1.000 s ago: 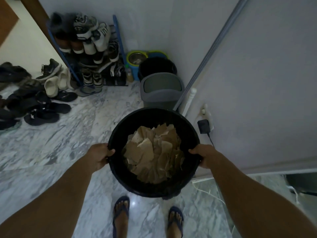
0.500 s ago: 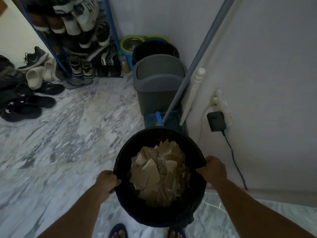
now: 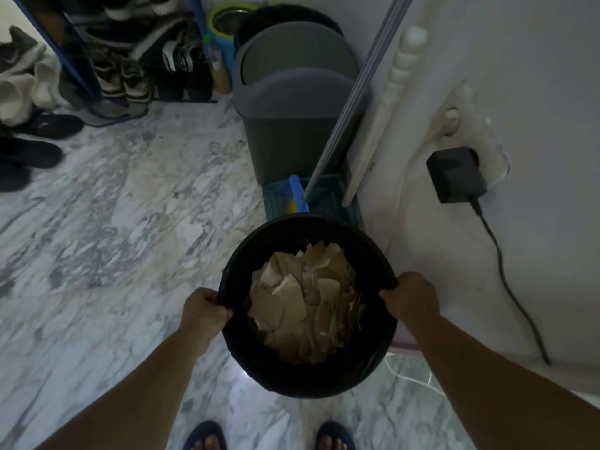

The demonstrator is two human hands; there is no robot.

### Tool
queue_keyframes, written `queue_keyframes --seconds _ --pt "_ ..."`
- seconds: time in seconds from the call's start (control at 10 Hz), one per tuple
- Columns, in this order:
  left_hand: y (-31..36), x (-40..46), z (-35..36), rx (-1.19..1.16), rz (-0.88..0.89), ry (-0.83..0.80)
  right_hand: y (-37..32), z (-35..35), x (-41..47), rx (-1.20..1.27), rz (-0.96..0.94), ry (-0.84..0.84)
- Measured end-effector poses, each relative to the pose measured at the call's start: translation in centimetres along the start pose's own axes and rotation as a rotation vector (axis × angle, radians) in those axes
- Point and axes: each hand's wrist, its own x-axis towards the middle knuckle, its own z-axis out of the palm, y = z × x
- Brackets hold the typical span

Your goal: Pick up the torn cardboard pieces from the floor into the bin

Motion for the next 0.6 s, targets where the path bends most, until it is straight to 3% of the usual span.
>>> queue_keyframes --seconds 0.2,0.4,0.6 --pt "0.9 0.0 2.1 0.017 0.087 0.065 -0.3 0.5 2.1 -0.061 0.007 0.077" --pt "0.6 -1.9 2.3 0.114 0.093 -0.019 0.1 -0.1 1.2 -0.085 -0.062 0.096" --pt "0.6 -5.3 1.5 0.16 0.071 -0.081 0.4 -2.1 -1.3 0.051 -0.09 0.03"
